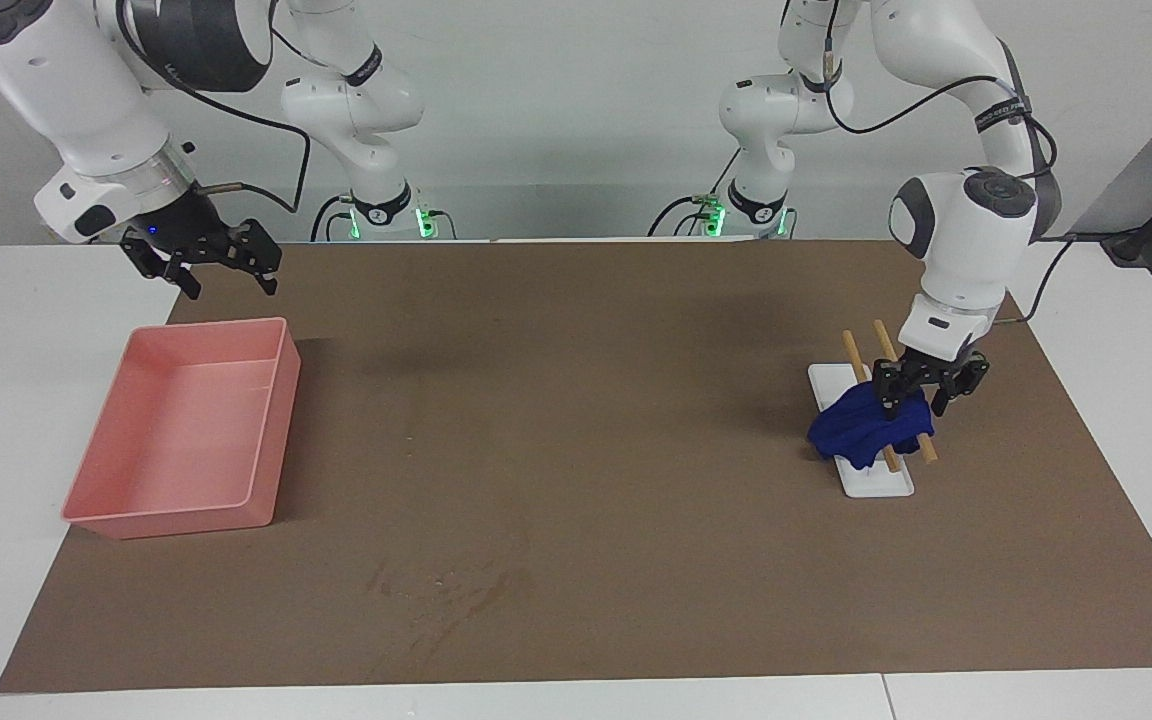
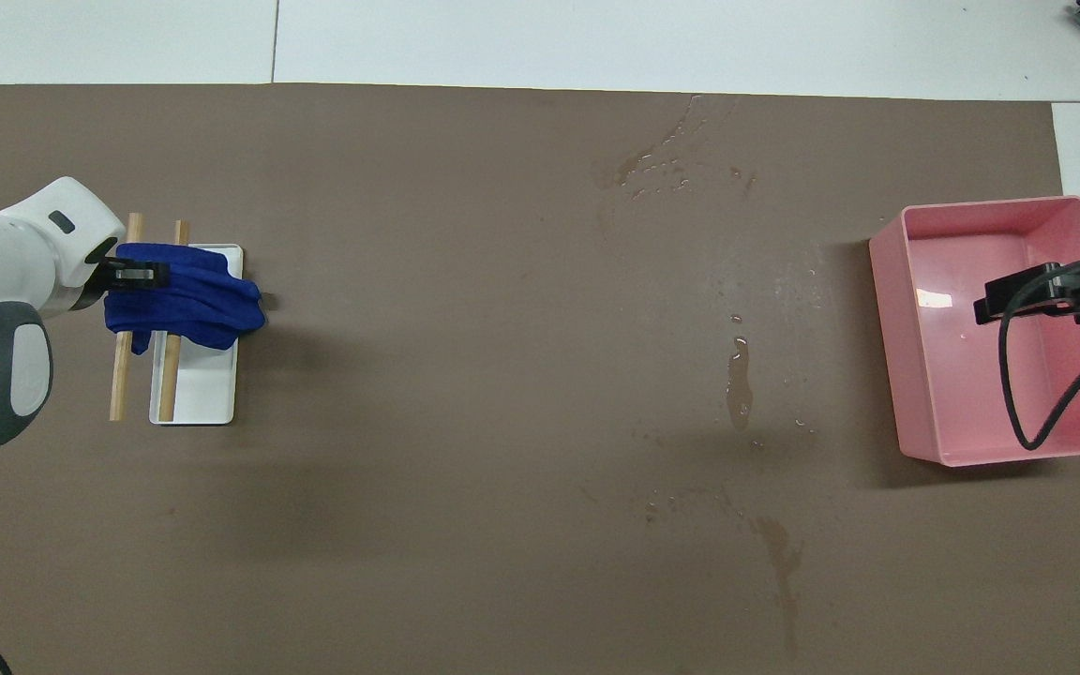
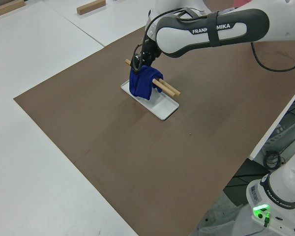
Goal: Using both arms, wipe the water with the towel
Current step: 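Grasp the blue cloth with the left gripper, then lift the cloth off the tray while the right gripper reaches toward it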
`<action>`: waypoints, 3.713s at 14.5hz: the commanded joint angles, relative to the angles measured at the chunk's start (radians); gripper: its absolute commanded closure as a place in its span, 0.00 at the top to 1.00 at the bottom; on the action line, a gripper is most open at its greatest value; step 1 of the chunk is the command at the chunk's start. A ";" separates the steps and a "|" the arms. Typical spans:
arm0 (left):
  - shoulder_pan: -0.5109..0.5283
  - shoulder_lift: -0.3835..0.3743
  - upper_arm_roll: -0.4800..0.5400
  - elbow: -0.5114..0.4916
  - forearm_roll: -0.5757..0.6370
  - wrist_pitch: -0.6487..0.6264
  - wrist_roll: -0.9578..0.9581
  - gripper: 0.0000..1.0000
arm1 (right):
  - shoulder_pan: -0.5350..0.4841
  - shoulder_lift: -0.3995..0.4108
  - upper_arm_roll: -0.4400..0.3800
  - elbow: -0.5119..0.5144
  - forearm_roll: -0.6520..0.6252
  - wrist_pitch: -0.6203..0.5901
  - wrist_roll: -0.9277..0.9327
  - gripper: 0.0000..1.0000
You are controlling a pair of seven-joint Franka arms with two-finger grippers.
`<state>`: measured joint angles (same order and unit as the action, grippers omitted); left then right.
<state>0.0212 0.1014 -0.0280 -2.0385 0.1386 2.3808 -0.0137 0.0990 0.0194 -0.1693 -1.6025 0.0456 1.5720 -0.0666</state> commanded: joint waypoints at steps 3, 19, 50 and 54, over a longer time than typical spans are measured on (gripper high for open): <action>-0.003 -0.031 0.008 -0.032 0.045 0.021 -0.022 0.45 | 0.001 -0.033 0.002 -0.042 -0.009 0.026 0.007 1.00; 0.003 -0.023 0.007 -0.006 0.064 0.012 -0.022 0.51 | 0.002 -0.035 0.004 -0.045 -0.009 0.026 0.007 1.00; -0.073 -0.132 -0.229 0.245 -0.767 -0.284 -1.397 0.00 | 0.137 -0.125 0.010 -0.306 0.205 0.275 0.369 1.00; -0.090 -0.131 -0.377 0.219 -0.778 -0.105 -1.586 0.00 | 0.199 -0.088 0.010 -0.349 0.468 0.408 0.776 1.00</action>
<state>-0.0507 -0.0156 -0.3647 -1.7913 -0.6151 2.1972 -1.5228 0.2926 -0.0630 -0.1556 -1.9076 0.4083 1.9157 0.5675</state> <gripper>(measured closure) 0.894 0.000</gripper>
